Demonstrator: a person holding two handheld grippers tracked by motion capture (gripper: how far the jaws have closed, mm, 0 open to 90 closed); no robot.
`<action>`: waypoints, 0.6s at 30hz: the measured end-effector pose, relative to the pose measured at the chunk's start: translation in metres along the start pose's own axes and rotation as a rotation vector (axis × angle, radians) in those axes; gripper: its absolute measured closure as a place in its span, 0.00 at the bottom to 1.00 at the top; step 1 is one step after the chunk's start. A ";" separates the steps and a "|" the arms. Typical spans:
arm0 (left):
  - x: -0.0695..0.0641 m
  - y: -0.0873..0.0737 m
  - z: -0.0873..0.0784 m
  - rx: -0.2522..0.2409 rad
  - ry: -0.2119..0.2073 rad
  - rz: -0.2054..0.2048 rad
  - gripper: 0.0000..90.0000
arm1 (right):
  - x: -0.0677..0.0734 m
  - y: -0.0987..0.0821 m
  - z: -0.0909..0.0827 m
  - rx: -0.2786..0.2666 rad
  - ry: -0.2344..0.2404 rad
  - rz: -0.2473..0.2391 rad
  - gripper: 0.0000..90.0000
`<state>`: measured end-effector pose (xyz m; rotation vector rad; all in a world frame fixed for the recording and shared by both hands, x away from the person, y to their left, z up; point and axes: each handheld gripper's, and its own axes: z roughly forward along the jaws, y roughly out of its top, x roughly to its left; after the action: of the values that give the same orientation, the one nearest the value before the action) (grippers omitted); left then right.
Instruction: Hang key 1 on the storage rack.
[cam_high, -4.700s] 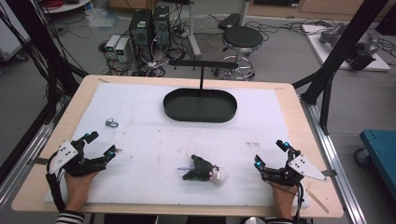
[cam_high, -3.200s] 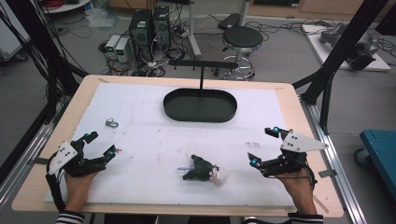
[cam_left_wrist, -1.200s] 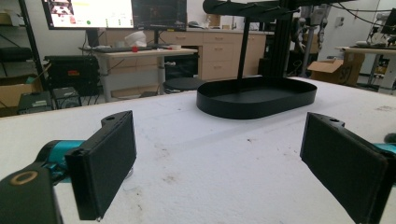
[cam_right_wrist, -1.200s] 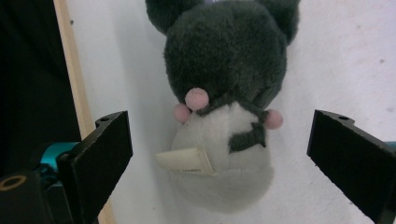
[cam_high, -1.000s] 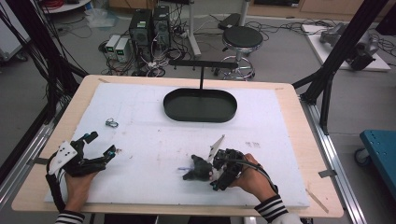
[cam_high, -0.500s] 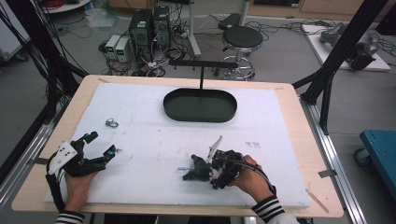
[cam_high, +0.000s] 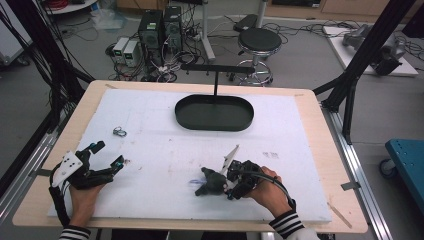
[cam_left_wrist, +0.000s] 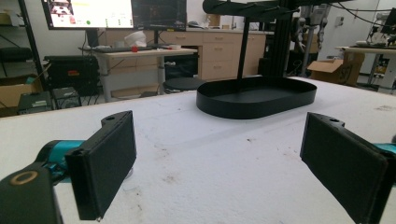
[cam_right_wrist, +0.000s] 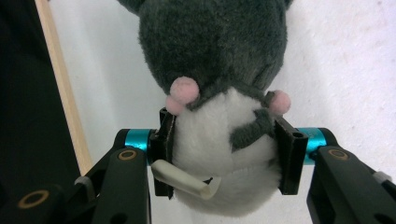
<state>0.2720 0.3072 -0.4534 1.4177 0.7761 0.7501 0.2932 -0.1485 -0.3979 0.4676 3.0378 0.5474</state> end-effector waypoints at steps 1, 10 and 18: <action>0.000 0.000 0.000 0.000 0.000 0.000 0.12 | 0.000 0.000 -0.001 -0.007 -0.002 0.004 0.58; 0.000 0.000 0.000 0.001 0.000 0.002 0.12 | -0.005 -0.001 -0.016 -0.132 -0.024 0.058 0.58; 0.000 0.000 0.000 0.001 0.000 0.002 0.12 | -0.014 -0.006 -0.029 -0.252 -0.068 0.138 0.58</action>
<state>0.2721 0.3076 -0.4534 1.4198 0.7759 0.7514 0.3027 -0.1681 -0.3730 0.6690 2.8328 0.8865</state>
